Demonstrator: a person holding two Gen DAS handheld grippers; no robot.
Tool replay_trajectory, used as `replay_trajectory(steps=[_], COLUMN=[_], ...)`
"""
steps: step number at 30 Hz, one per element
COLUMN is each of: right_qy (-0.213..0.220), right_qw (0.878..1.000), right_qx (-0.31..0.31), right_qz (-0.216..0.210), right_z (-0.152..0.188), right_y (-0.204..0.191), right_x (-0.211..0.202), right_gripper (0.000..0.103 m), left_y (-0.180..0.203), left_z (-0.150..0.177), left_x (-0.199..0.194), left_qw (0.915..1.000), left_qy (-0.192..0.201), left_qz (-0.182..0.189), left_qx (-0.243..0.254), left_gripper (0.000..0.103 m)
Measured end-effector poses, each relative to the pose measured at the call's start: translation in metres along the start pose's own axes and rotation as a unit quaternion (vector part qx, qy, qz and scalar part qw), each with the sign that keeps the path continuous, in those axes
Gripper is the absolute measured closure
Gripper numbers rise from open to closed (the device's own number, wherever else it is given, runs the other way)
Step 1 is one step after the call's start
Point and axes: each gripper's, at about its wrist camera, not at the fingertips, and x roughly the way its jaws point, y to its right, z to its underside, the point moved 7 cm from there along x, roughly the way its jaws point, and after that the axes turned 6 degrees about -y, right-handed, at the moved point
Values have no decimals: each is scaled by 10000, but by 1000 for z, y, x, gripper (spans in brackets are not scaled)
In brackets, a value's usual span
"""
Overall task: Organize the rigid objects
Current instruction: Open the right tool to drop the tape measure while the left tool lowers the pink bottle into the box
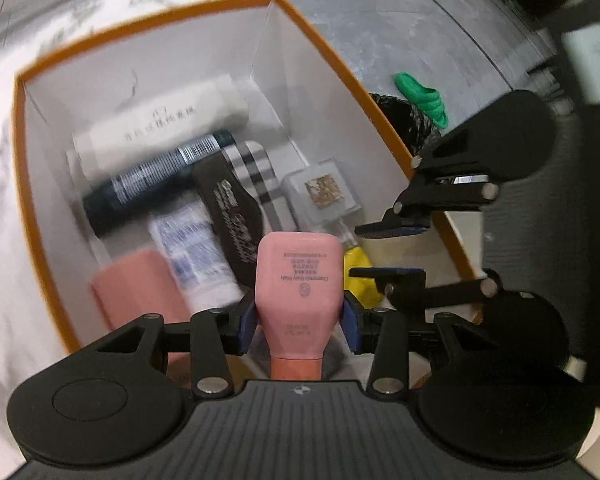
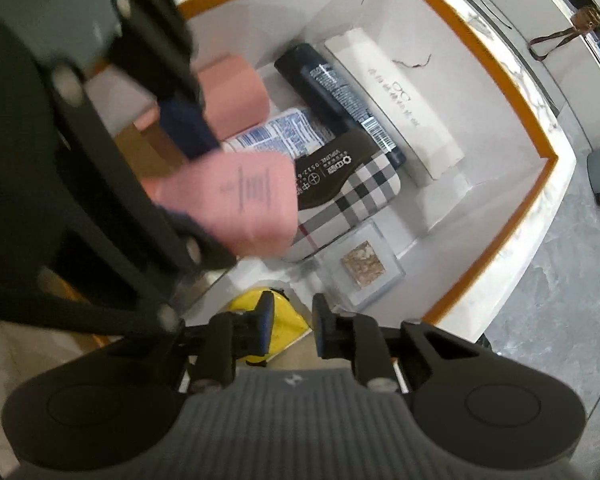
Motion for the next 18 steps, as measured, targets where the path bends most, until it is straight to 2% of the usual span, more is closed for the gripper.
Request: replay_trajectory(steps=[3, 7, 9, 18], right_qy=[-1, 115, 118, 142], right_qw=[9998, 9999, 9999, 9998], right_qx=[-154, -54, -80, -149], right_qz=[157, -5, 44, -7], right_z=[6, 9, 10, 12], right_y=[6, 6, 6, 1], right_x=[-5, -8, -8, -5], right_gripper=[84, 84, 84, 80], left_y=[1, -4, -7, -14], left_z=[-1, -3, -2, -1], left_x=[9, 19, 25, 37], left_qw=[9982, 9931, 9901, 9802], left_qy=[-138, -258, -356, -649], left_qz=[199, 360, 438, 920], left_qx=[-548, -1083, -1282, -1626], left_gripper=[55, 55, 55, 54])
